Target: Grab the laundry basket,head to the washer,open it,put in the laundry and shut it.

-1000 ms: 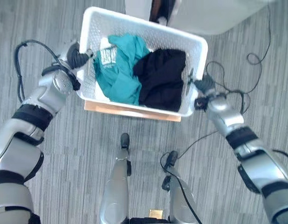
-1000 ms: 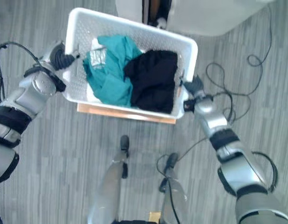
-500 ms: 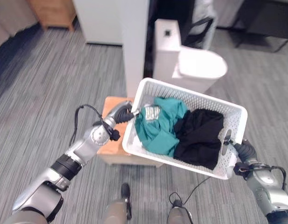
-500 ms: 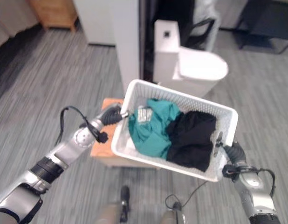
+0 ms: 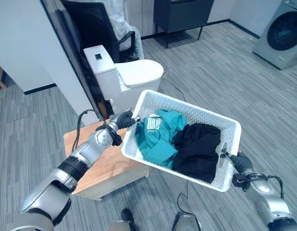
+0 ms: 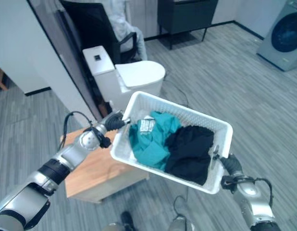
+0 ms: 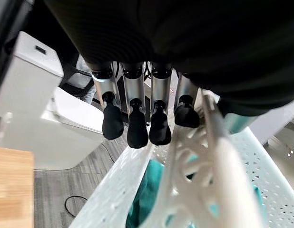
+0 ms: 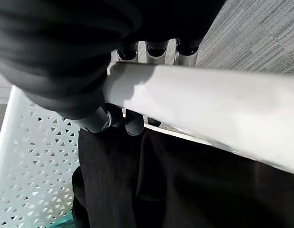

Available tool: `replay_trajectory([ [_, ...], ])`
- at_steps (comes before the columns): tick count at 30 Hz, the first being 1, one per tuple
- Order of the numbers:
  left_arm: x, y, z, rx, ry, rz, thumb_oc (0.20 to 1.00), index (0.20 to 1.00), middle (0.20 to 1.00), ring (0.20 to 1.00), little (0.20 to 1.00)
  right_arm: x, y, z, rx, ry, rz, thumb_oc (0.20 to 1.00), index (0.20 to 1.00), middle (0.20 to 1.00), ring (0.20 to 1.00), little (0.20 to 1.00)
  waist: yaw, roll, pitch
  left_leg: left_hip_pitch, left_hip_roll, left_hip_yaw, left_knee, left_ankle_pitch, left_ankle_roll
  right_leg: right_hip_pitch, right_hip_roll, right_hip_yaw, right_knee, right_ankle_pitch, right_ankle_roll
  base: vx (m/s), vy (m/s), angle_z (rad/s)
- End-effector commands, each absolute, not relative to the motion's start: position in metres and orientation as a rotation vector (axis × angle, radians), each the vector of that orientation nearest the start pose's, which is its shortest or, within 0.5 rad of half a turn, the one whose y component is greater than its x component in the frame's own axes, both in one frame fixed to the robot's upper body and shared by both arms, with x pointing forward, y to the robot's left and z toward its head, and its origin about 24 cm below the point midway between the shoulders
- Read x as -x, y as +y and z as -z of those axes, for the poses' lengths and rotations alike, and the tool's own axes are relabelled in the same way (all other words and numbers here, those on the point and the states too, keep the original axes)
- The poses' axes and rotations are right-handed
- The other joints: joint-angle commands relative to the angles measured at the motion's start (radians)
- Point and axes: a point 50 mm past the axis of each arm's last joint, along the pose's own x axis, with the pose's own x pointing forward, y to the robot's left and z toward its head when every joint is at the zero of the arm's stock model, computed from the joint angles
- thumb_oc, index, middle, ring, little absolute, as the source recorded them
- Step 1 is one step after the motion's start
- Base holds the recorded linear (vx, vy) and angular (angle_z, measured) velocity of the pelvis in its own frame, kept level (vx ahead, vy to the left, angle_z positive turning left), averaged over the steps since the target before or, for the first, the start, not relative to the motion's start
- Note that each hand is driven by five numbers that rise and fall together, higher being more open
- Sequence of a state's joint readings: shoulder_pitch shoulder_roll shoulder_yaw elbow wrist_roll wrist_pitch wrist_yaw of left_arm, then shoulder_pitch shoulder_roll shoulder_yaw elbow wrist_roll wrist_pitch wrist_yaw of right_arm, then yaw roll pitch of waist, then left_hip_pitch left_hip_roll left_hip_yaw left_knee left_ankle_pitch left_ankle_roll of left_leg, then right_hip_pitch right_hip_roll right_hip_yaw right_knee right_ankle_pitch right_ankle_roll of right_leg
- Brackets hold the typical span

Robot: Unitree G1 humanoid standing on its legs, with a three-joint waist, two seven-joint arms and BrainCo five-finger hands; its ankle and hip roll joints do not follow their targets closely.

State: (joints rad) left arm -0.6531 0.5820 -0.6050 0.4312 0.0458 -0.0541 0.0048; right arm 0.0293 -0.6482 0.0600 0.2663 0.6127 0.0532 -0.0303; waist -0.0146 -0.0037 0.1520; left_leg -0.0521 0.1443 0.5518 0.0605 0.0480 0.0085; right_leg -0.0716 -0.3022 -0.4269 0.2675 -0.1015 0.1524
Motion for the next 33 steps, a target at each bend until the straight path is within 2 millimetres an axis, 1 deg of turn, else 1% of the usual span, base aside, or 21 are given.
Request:
replay_trajectory([
  [1,-0.356,0.167,-0.124,-0.791,-0.187,0.308,0.200,0.200,0.200,0.200,0.200,-0.268,-0.290,-0.075,0.027,0.066,0.051,0.200,0.200,0.200,0.200,0.200,0.039,-0.040,-0.070,0.006,-0.001,-0.020,0.022,-0.086,-0.034,0.142,0.001,0.031,-0.152,0.094,0.035,-0.11,-0.339,-1.04],
  [3,-0.352,0.180,-0.117,-0.781,-0.147,0.290,0.200,0.200,0.200,0.200,0.200,-0.263,-0.292,-0.072,0.030,0.088,0.038,0.200,0.200,0.200,0.200,0.200,0.024,-0.041,-0.061,0.008,0.083,-0.001,0.039,-0.025,-0.076,0.138,0.066,0.059,-0.154,0.027,0.000,-0.12,-0.531,-1.07],
  [4,-0.351,0.180,-0.116,-0.780,-0.146,0.290,0.200,0.200,0.200,0.200,0.200,-0.263,-0.292,-0.072,0.030,0.089,0.037,0.200,0.200,0.200,0.200,0.200,0.026,-0.038,-0.061,0.009,0.089,0.001,0.040,-0.022,-0.080,0.137,0.071,0.062,-0.154,0.026,-0.004,-0.10,-0.572,-0.46],
  [7,-0.350,0.184,-0.107,-0.770,-0.097,0.305,0.200,0.200,0.200,0.200,0.200,-0.258,-0.301,-0.068,0.028,0.123,0.052,0.200,0.200,0.200,0.200,0.200,0.006,-0.037,-0.050,0.019,0.163,-0.026,0.011,0.058,-0.126,0.138,0.170,0.101,-0.180,-0.014,-0.044,-0.10,-0.431,-0.82],
  [9,-0.353,0.185,-0.107,-0.768,-0.084,0.296,0.200,0.200,0.200,0.200,0.200,-0.261,-0.303,-0.071,0.020,0.114,0.056,0.200,0.200,0.200,0.200,0.200,0.012,-0.036,-0.027,0.005,0.180,-0.121,0.036,0.088,-0.136,0.136,0.210,0.134,-0.182,-0.026,-0.068,-0.09,-0.354,-0.48],
  [10,-0.356,0.187,-0.110,-0.764,-0.082,0.278,0.200,0.200,0.200,0.200,0.200,-0.266,-0.302,-0.075,0.023,0.111,0.036,0.200,0.200,0.200,0.200,0.200,0.033,-0.039,-0.006,-0.013,0.151,-0.282,0.053,0.064,-0.119,0.137,0.222,0.155,-0.180,-0.031,-0.082,-0.12,-0.333,-0.50],
  [12,-0.357,0.191,-0.113,-0.776,-0.089,0.258,0.200,0.200,0.200,0.200,0.200,-0.274,-0.293,-0.078,0.018,0.108,-0.005,0.200,0.200,0.200,0.200,0.200,0.068,-0.043,0.009,-0.040,0.061,-0.452,0.054,0.022,-0.076,0.132,0.233,0.183,-0.189,-0.013,-0.092,-0.06,-0.190,-0.70],
  [13,-0.357,0.192,-0.113,-0.776,-0.089,0.257,0.200,0.200,0.200,0.200,0.200,-0.274,-0.293,-0.078,0.018,0.107,-0.006,0.200,0.200,0.200,0.200,0.200,0.065,-0.043,0.006,-0.044,0.060,-0.455,0.054,0.023,-0.076,0.129,0.233,0.181,-0.191,-0.011,-0.091,0.04,-0.090,-0.77],
  [15,-0.357,0.196,-0.113,-0.791,-0.081,0.239,0.200,0.200,0.200,0.200,0.200,-0.280,-0.285,-0.078,0.008,0.107,-0.032,0.200,0.200,0.200,0.200,0.200,0.093,-0.049,0.014,-0.078,-0.057,-0.539,0.068,-0.010,-0.060,0.150,0.256,0.217,-0.208,-0.001,-0.098,0.08,-0.172,-0.77],
  [16,-0.359,0.196,-0.114,-0.805,-0.077,0.238,0.200,0.200,0.200,0.200,0.200,-0.286,-0.281,-0.080,-0.003,0.103,-0.041,0.200,0.200,0.200,0.200,0.200,0.105,-0.049,0.023,-0.139,-0.136,-0.549,0.083,0.005,-0.055,0.164,0.287,0.236,-0.219,0.003,-0.105,0.13,-0.220,-0.45],
  [18,-0.361,0.196,-0.114,-0.806,-0.068,0.228,0.200,0.200,0.200,0.200,0.200,-0.292,-0.271,-0.080,-0.035,0.090,-0.059,0.200,0.200,0.200,0.200,0.200,0.130,-0.041,0.032,-0.225,-0.215,-0.515,0.102,0.043,-0.052,0.194,0.340,0.278,-0.245,0.007,-0.111,0.22,-0.207,-0.01],
  [20,-0.360,0.198,-0.114,-0.804,-0.065,0.222,0.200,0.200,0.200,0.200,0.200,-0.298,-0.260,-0.079,-0.062,0.083,-0.085,0.200,0.200,0.200,0.200,0.200,0.159,-0.042,0.036,-0.269,-0.239,-0.495,0.134,0.051,-0.057,0.220,0.365,0.319,-0.262,0.007,-0.116,0.27,-0.093,-0.66],
  [21,-0.358,0.202,-0.113,-0.807,-0.055,0.212,0.200,0.200,0.200,0.200,0.200,-0.303,-0.243,-0.073,-0.100,0.093,-0.118,0.200,0.200,0.200,0.200,0.200,0.192,-0.047,0.022,-0.237,-0.264,-0.524,0.121,0.024,-0.026,0.252,0.379,0.356,-0.268,-0.015,-0.118,0.36,-0.011,-1.26],
  [22,-0.357,0.205,-0.111,-0.817,-0.048,0.207,0.200,0.200,0.200,0.200,0.200,-0.305,-0.236,-0.068,-0.104,0.109,-0.134,0.200,0.200,0.200,0.200,0.200,0.204,-0.059,0.011,-0.216,-0.288,-0.559,0.110,0.007,0.010,0.256,0.382,0.372,-0.240,-0.027,-0.123,0.36,-0.012,-0.98],
  [24,-0.356,0.206,-0.108,-0.823,-0.038,0.213,0.200,0.200,0.200,0.200,0.200,-0.304,-0.231,-0.059,-0.123,0.130,-0.132,0.200,0.200,0.200,0.200,0.200,0.206,-0.084,0.000,-0.199,-0.284,-0.559,0.107,-0.007,0.030,0.251,0.384,0.365,-0.192,-0.023,-0.117,0.36,-0.044,-0.47],
  [25,-0.349,0.223,-0.105,-0.837,-0.014,0.167,0.200,0.200,0.200,0.200,0.200,-0.309,-0.207,-0.056,-0.147,0.133,-0.195,0.200,0.200,0.200,0.200,0.200,0.221,-0.117,-0.005,-0.155,-0.265,-0.524,0.094,-0.025,0.049,0.211,0.375,0.341,-0.035,0.030,-0.052,0.53,-0.026,-0.71],
  [26,-0.344,0.230,-0.101,-0.835,0.002,0.154,0.200,0.200,0.200,0.200,0.200,-0.310,-0.198,-0.053,-0.149,0.142,-0.220,0.200,0.200,0.200,0.200,0.200,0.230,-0.121,-0.011,-0.125,-0.243,-0.494,0.079,-0.036,0.057,0.174,0.342,0.300,0.044,0.074,0.004,0.45,0.028,-0.62],
  [28,-0.337,0.237,-0.093,-0.820,0.026,0.140,0.200,0.200,0.200,0.200,0.200,-0.308,-0.191,-0.049,-0.144,0.159,-0.246,0.200,0.200,0.200,0.200,0.200,0.215,-0.110,-0.021,-0.065,-0.210,-0.455,0.046,-0.047,0.067,0.136,0.292,0.225,0.180,0.136,0.065,0.32,0.050,-1.52],
  [30,-0.334,0.241,-0.090,-0.814,0.044,0.128,0.200,0.200,0.200,0.200,0.200,-0.308,-0.187,-0.049,-0.139,0.158,-0.263,0.200,0.200,0.200,0.200,0.200,0.208,-0.102,-0.029,-0.037,-0.207,-0.448,0.032,-0.058,0.075,0.130,0.275,0.202,0.223,0.154,0.075,0.25,0.055,-0.86],
  [31,-0.331,0.250,-0.090,-0.799,0.052,0.095,0.200,0.200,0.200,0.200,0.200,-0.308,-0.184,-0.050,-0.136,0.153,-0.278,0.200,0.200,0.200,0.200,0.200,0.199,-0.081,-0.034,0.011,-0.186,-0.439,-0.001,-0.064,0.076,0.087,0.222,0.170,0.239,0.138,0.064,0.25,0.038,-0.01],
  [33,-0.330,0.251,-0.090,-0.797,0.053,0.089,0.200,0.200,0.200,0.200,0.200,-0.308,-0.183,-0.053,-0.130,0.147,-0.289,0.200,0.200,0.200,0.200,0.200,0.198,-0.077,-0.031,0.023,-0.188,-0.450,-0.007,-0.070,0.077,0.064,0.204,0.181,0.220,0.108,0.044,0.21,0.012,-0.36],
])
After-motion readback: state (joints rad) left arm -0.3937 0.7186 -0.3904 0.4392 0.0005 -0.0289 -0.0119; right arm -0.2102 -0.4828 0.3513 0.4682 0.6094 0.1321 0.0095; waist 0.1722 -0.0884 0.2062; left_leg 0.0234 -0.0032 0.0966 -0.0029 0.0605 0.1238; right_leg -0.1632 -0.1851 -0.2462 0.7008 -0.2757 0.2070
